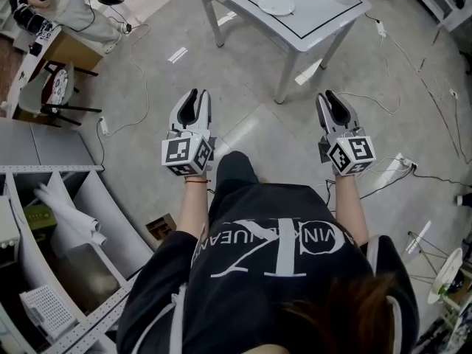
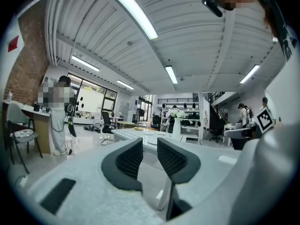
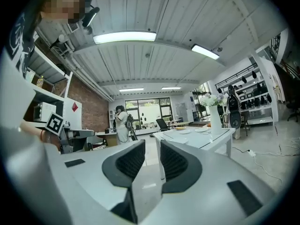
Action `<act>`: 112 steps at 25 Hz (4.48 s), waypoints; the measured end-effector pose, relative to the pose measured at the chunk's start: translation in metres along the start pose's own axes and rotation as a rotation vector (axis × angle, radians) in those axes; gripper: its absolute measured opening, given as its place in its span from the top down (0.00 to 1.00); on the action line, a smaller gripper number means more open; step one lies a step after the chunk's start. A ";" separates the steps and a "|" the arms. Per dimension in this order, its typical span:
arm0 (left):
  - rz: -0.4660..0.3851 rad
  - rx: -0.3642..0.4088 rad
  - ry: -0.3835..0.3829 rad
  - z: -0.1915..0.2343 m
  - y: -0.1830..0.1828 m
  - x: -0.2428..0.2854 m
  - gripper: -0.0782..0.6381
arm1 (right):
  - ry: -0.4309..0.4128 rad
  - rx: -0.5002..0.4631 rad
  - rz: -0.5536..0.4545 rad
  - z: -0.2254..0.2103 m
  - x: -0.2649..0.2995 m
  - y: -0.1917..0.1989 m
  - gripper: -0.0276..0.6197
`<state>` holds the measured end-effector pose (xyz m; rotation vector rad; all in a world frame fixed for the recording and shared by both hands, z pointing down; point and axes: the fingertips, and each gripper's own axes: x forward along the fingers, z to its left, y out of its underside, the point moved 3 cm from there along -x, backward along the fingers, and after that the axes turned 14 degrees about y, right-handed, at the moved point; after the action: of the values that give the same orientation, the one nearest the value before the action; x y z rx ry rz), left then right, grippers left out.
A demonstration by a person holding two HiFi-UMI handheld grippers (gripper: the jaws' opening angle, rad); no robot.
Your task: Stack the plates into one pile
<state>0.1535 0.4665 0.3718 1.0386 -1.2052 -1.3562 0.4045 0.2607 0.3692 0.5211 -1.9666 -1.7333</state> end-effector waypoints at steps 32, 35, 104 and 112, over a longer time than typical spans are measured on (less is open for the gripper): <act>0.129 -0.008 0.332 0.249 -0.023 0.286 0.76 | 0.250 0.079 0.063 0.015 0.305 -0.001 0.82; 0.130 -0.002 0.347 0.265 -0.025 0.301 0.76 | 0.254 0.087 0.063 0.018 0.324 0.002 0.82; 0.491 -0.003 0.890 0.252 0.019 0.779 0.66 | 0.547 0.282 0.252 -0.228 0.610 -0.004 0.77; 0.636 -0.068 0.791 0.288 0.060 0.810 0.66 | 0.450 0.343 0.377 -0.237 0.680 0.018 0.76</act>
<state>-0.2244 -0.2996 0.4845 0.8957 -0.7650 -0.4079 -0.0169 -0.3139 0.4731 0.5531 -1.8806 -0.9584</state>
